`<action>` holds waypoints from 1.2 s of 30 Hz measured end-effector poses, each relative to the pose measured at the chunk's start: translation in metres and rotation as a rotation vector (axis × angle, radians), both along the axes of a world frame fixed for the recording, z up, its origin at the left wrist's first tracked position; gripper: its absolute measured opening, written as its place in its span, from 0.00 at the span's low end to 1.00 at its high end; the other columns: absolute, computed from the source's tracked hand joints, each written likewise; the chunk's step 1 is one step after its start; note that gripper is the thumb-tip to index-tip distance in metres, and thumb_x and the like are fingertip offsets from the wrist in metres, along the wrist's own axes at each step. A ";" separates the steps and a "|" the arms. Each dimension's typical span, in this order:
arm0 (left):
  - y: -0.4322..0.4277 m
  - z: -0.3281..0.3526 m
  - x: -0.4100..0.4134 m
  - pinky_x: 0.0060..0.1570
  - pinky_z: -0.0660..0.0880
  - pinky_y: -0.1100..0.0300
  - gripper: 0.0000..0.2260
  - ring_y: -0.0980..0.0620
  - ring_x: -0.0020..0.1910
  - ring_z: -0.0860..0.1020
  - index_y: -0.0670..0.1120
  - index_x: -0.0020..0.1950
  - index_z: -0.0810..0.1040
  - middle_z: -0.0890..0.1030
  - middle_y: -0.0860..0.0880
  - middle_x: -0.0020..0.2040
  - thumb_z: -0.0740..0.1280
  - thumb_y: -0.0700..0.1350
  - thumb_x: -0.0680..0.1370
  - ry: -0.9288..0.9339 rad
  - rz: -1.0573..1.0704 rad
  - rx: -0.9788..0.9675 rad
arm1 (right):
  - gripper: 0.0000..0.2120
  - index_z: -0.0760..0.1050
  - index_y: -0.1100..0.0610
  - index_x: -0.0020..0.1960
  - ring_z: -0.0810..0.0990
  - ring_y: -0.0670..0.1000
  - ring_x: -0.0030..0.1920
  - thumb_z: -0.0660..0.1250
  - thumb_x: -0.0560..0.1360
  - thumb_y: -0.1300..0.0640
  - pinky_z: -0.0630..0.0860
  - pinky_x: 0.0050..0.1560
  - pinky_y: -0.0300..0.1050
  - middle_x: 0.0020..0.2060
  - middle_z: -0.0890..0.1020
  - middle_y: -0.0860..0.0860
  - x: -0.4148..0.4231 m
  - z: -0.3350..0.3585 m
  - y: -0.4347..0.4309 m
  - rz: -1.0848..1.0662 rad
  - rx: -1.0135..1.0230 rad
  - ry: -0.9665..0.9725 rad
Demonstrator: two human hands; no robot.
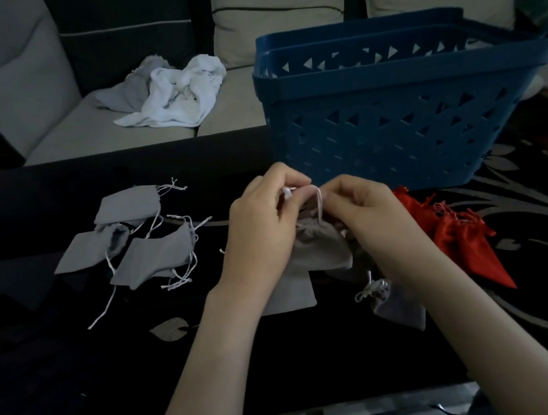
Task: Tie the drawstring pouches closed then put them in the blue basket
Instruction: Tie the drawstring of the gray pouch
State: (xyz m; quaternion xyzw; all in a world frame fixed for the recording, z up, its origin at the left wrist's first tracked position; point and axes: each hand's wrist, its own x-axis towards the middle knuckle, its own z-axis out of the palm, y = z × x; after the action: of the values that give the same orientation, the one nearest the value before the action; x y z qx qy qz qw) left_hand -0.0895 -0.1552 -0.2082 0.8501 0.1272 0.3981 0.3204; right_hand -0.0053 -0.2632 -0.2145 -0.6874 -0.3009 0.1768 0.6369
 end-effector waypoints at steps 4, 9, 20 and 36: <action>-0.002 0.000 -0.001 0.36 0.66 0.74 0.06 0.57 0.37 0.76 0.42 0.47 0.78 0.82 0.49 0.41 0.65 0.43 0.79 -0.035 0.078 0.022 | 0.08 0.75 0.62 0.40 0.78 0.50 0.36 0.61 0.77 0.63 0.74 0.38 0.42 0.33 0.81 0.53 0.003 0.002 0.000 -0.083 0.147 0.178; 0.000 0.005 -0.001 0.30 0.64 0.69 0.10 0.58 0.31 0.71 0.42 0.45 0.78 0.74 0.53 0.32 0.62 0.46 0.80 0.061 0.133 -0.112 | 0.16 0.70 0.60 0.31 0.83 0.55 0.46 0.56 0.77 0.63 0.78 0.54 0.47 0.40 0.83 0.59 0.018 0.016 -0.013 -0.113 0.644 0.674; 0.000 0.010 0.002 0.24 0.72 0.66 0.11 0.58 0.23 0.74 0.42 0.43 0.73 0.81 0.48 0.35 0.59 0.44 0.82 0.241 -0.040 -0.769 | 0.12 0.64 0.56 0.37 0.63 0.46 0.27 0.58 0.79 0.61 0.69 0.34 0.39 0.27 0.65 0.49 0.020 0.010 -0.011 -0.062 0.536 0.411; -0.005 0.016 -0.002 0.22 0.66 0.66 0.09 0.58 0.24 0.69 0.43 0.45 0.75 0.83 0.48 0.37 0.57 0.40 0.82 -0.002 -0.329 -0.778 | 0.03 0.78 0.61 0.46 0.74 0.44 0.37 0.67 0.76 0.62 0.70 0.41 0.35 0.36 0.78 0.50 0.008 0.000 -0.009 0.190 -0.065 -0.149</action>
State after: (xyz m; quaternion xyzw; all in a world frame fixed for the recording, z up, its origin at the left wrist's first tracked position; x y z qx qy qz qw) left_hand -0.0917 -0.1602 -0.1923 0.6744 0.1305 0.2648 0.6767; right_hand 0.0029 -0.2719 -0.2150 -0.6874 -0.4053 0.1942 0.5705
